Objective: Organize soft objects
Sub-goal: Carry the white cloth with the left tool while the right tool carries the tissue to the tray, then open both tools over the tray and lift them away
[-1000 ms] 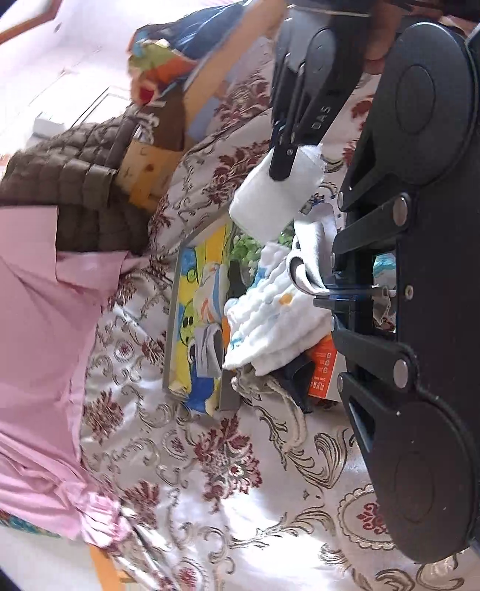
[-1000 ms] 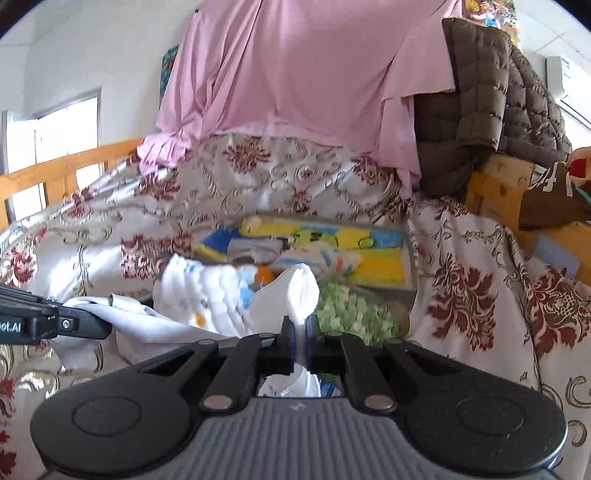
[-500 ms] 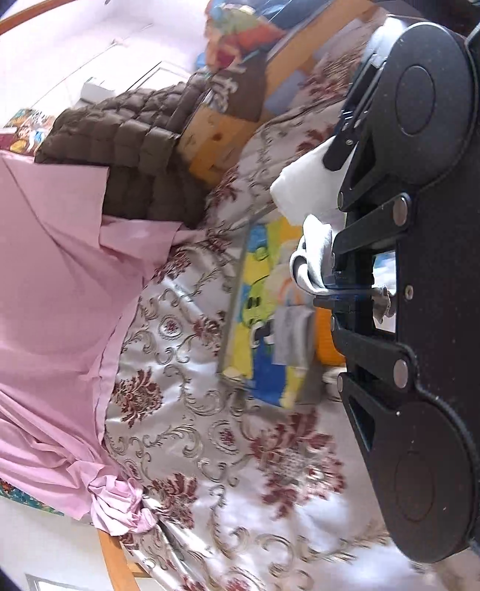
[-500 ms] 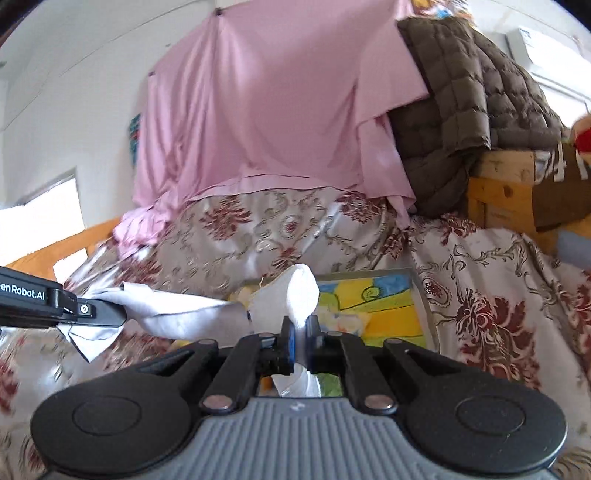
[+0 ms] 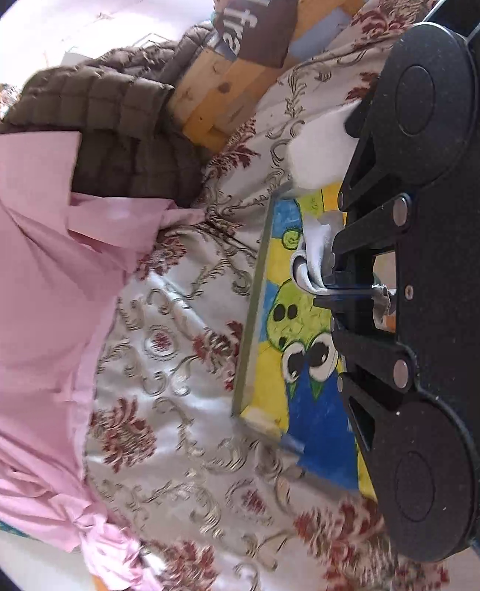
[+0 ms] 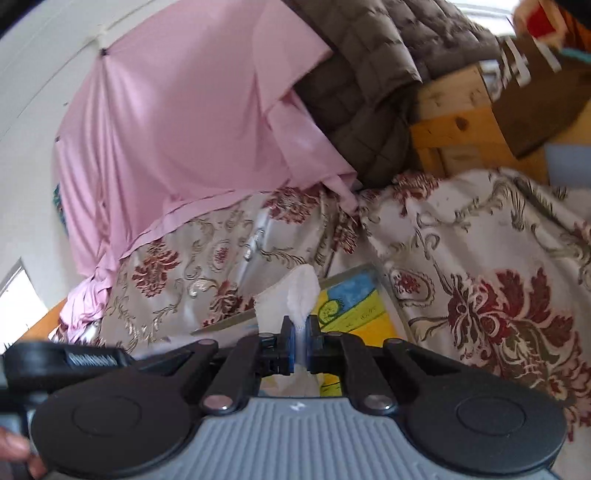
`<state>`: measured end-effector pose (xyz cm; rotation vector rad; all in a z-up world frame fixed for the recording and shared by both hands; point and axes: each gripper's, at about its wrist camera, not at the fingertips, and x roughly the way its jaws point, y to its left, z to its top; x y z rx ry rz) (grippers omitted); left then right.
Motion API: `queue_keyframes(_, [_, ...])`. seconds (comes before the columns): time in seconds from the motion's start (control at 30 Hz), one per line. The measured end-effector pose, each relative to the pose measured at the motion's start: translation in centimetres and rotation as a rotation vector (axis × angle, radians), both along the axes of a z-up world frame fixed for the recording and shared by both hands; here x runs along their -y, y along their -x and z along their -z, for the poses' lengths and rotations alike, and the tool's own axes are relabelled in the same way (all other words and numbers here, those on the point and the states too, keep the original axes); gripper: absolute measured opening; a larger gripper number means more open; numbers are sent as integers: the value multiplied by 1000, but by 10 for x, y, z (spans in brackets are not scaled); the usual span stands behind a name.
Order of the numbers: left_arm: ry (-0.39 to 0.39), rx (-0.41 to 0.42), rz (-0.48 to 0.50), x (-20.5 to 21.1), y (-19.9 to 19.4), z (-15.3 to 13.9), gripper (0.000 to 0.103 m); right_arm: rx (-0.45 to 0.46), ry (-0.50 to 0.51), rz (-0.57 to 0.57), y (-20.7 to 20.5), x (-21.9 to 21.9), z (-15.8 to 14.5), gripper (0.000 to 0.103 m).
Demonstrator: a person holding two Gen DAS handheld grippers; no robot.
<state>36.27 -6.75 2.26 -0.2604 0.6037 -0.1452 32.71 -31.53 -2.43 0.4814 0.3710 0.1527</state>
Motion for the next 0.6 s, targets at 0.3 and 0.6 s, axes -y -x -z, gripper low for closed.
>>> queue_keyframes(0.3, [-30, -152, 18, 20, -35, 40, 3, -123, -24, -20, -21, 6, 26, 7])
queue_keyframes(0.6, [-124, -214, 49, 31, -32, 49, 24, -187, 7, -12, -19, 6, 28, 35])
